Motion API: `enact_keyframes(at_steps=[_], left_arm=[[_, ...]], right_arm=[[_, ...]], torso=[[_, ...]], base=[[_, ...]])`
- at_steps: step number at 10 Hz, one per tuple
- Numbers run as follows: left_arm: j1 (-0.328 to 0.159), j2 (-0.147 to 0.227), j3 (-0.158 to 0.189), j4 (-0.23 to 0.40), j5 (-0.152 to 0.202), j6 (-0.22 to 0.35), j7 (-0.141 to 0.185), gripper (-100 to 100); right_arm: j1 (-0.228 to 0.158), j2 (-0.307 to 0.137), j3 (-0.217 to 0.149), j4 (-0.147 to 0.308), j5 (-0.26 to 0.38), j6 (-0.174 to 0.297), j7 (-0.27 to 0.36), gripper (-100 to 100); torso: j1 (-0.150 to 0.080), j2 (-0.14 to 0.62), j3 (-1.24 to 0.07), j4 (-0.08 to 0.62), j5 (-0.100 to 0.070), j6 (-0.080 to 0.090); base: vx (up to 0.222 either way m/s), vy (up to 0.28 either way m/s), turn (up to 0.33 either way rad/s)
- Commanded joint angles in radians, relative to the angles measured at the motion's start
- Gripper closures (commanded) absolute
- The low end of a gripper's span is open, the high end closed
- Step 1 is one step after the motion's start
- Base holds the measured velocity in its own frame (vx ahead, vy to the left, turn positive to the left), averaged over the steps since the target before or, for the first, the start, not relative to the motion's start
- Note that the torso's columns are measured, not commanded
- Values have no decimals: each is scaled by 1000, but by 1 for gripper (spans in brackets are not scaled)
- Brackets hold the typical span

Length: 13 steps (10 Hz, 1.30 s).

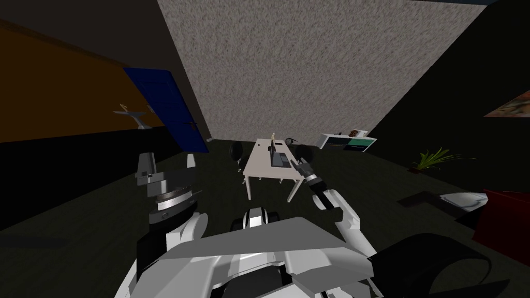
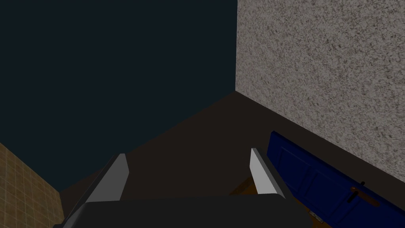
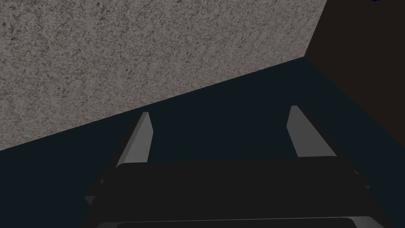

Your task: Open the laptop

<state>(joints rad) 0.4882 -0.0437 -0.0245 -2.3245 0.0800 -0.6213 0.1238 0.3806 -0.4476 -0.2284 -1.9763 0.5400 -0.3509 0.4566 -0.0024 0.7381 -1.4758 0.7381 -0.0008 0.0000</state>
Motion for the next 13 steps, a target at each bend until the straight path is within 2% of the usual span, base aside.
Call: enact_keyframes(at_steps=[1, 2, 4, 6, 7, 13], left_arm=[[0, 0, 0, 0, 0, 0, 0, 0], [0, 0, 0, 0, 0, 0, 0, 0], [0, 0, 0, 0, 0, 0, 0, 0], [0, 0, 0, 0, 0, 0, 0, 0], [0, 0, 0, 0, 0, 0, 0, 0], [0, 0, 0, 0, 0, 0, 0, 0]], right_arm=[[-21, -42, -20, 63, 78, 44, 76, -100], [-21, -42, -20, 63, 79, 44, 85, -100], [-41, -75, -31, 114, 135, 79, 148, -100], [-62, -109, -39, 166, 186, 113, 208, -100], [-62, -109, -39, 166, 186, 113, 209, -100], [-121, -201, -57, 306, 308, 203, 366, -100]], torso=[[3, -1, -1, 0, 1, 0], [7, -2, -1, -1, 2, 0], [-2, 2, 1, 0, -1, 0], [4, 0, 0, 0, 1, 0], [6, -1, -1, 0, 2, 0], [2, -1, 0, 0, 1, 0]], base=[[120, 244, -25], [84, 164, -13], [71, 136, -2], [87, 204, 4], [73, 167, -2], [104, 181, 15]])
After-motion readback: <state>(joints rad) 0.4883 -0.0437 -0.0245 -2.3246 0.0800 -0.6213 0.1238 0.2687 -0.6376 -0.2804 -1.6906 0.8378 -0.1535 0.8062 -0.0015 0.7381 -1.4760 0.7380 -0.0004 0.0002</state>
